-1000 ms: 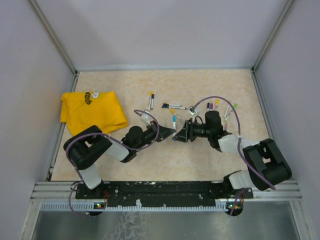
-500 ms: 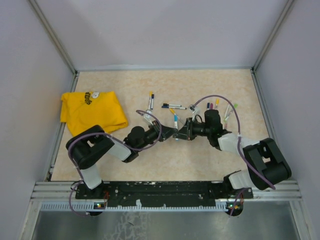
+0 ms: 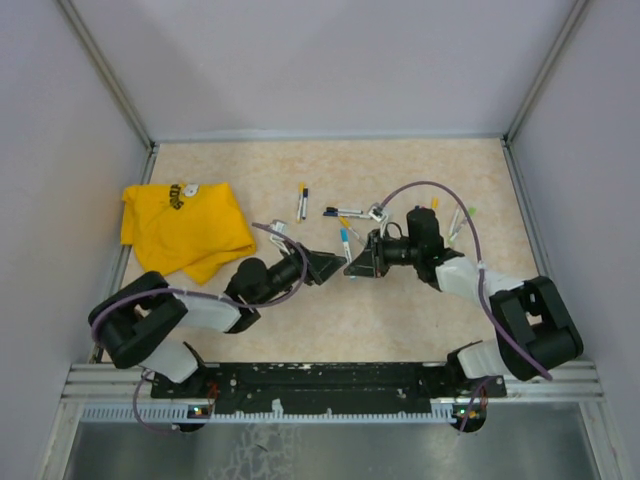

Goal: Open the pen caps
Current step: Pick up the pen from the center of the board.

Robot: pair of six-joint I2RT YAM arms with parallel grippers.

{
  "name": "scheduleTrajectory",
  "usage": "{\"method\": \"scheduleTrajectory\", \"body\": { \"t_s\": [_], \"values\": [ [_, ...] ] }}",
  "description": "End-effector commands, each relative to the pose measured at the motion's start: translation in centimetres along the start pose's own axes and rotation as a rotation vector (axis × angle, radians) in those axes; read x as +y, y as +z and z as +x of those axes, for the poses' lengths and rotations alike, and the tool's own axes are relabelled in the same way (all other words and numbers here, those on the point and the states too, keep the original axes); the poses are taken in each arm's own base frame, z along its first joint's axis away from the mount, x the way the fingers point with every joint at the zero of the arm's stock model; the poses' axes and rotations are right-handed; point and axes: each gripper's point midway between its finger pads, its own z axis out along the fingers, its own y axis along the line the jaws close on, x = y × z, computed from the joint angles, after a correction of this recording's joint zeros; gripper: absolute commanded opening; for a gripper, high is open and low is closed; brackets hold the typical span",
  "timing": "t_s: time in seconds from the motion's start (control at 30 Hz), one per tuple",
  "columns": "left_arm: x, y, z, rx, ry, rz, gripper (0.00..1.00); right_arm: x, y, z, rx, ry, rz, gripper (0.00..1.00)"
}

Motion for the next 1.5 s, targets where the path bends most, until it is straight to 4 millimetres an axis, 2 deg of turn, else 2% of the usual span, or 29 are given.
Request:
{"method": "scheduleTrajectory", "body": {
  "t_s": [0.0,0.3,0.5,0.67,0.83,1.2,1.47],
  "values": [
    [-0.6,-1.7,-1.0,0.007,0.149,0.043,0.73,1.8,-0.9,-1.8,0.043,-0.186,-0.096,0.0],
    [0.3,-5.2,-2.8,-0.014,0.216,0.048,0.99,2.0,-1.9,-2.0,0.124,-0.258,-0.105,0.0],
    [0.4,-6.9,-3.6,-0.019,0.16,0.103,0.99,1.9,-2.2,-2.0,0.147,-0.29,-0.091,0.0],
    [0.8,-7.3,-3.6,0.004,0.124,0.117,0.99,1.8,-2.4,-2.0,0.162,-0.305,-0.083,0.0],
    [0.3,-7.7,-3.9,-0.006,0.108,0.161,0.99,1.9,-2.6,-1.9,0.171,-0.31,-0.083,0.0],
    [-0.9,-7.7,-4.1,-0.008,0.065,0.228,0.99,2.1,-2.5,-1.6,0.181,-0.296,-0.106,0.0],
    [-1.1,-7.3,-3.6,0.026,0.021,0.249,0.97,2.3,-2.5,-1.3,0.187,-0.283,-0.122,0.0]
  ]
}}
